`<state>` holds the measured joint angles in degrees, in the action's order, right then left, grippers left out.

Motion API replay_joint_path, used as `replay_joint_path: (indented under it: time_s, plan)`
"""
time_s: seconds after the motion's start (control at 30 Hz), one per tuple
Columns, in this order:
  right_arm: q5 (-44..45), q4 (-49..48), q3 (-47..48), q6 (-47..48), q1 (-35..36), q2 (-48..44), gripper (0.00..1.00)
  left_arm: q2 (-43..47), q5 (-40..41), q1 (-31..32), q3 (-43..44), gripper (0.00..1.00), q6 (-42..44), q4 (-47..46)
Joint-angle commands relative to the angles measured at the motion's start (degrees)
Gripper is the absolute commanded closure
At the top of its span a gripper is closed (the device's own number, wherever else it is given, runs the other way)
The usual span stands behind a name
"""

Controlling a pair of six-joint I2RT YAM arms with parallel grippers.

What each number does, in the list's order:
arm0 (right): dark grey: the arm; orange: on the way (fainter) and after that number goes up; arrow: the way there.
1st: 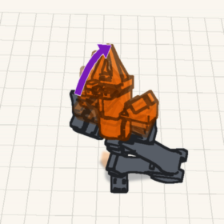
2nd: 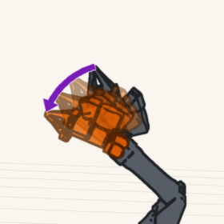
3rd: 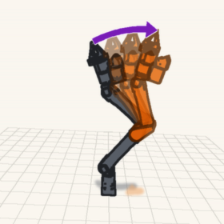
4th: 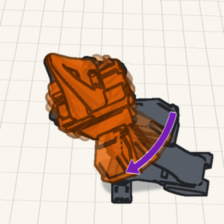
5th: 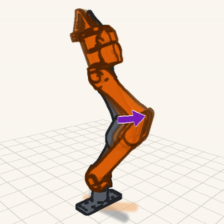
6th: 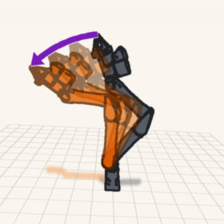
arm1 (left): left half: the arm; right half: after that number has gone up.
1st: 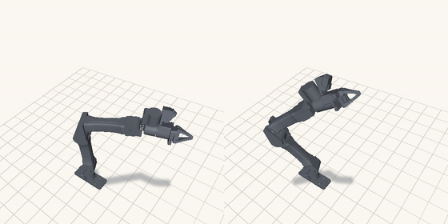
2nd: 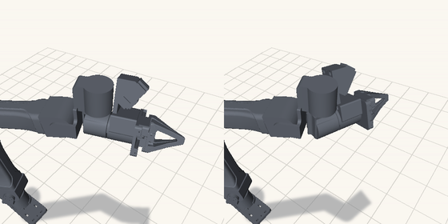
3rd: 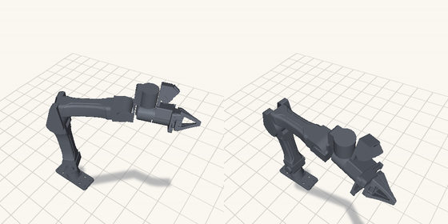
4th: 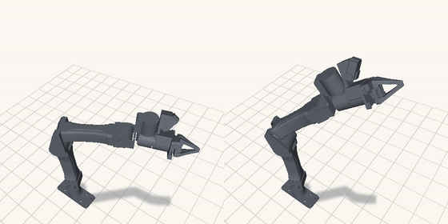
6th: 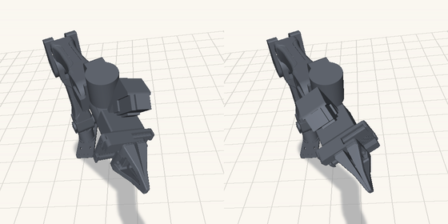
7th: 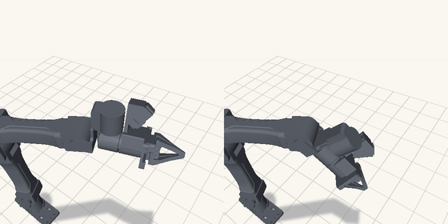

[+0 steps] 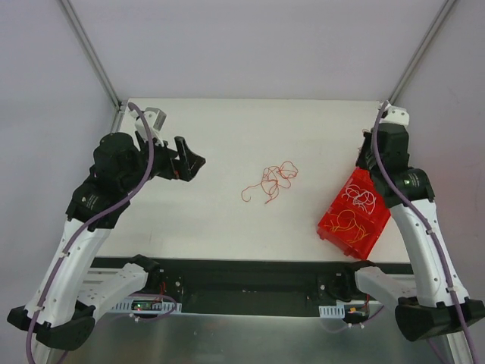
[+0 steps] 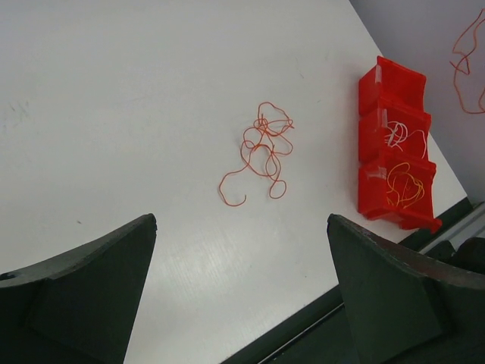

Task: Untangle the cables

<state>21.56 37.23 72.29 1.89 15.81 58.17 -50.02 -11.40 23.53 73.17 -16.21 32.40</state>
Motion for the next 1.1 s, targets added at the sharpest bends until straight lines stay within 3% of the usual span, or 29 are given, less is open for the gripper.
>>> replay_joint_path:
  time_s: [0.0, 0.07, 0.2, 0.3, 0.53, 0.7, 0.9, 1.07]
  plan:
    - [9.27, 5.48, -1.71, 11.17, -7.63, 2.73, 1.0, 0.01, -1.52, -0.33, -3.98, 0.05, 1.97, -3.57]
    - [14.54, 4.87, -3.46, 16.54, -10.17, 5.27, 1.0, -0.08, -1.7, -0.33, -6.18, 0.05, 2.06, -4.8]
    - [13.07, 0.22, -6.64, 27.44, -13.0, 10.72, 1.0, -1.22, 2.07, 1.77, -9.79, 0.05, 2.75, -7.09]
    - [18.68, -0.23, -4.97, 32.02, -13.7, 17.13, 1.0, -2.19, 5.58, 5.82, -10.85, 0.05, 6.26, -7.44]
    - [22.9, 3.9, 5.04, 46.26, -14.85, 32.95, 1.0, 1.23, 10.59, 11.09, -14.45, 0.04, 8.64, -8.32]
    - [21.59, 4.51, 6.99, 48.64, -15.29, 40.69, 1.0, 3.26, 13.85, 15.13, -15.6, 0.03, 10.05, -8.06]
    - [20.01, -0.23, 1.98, 50.22, -15.64, 40.35, 1.0, 4.4, 19.92, 18.22, -16.13, 0.03, 11.37, -7.53]
    - [18.7, -1.46, 2.94, 50.93, -16.78, 42.98, 1.0, 4.41, 19.14, 18.66, -16.21, 0.03, 11.02, -7.44]
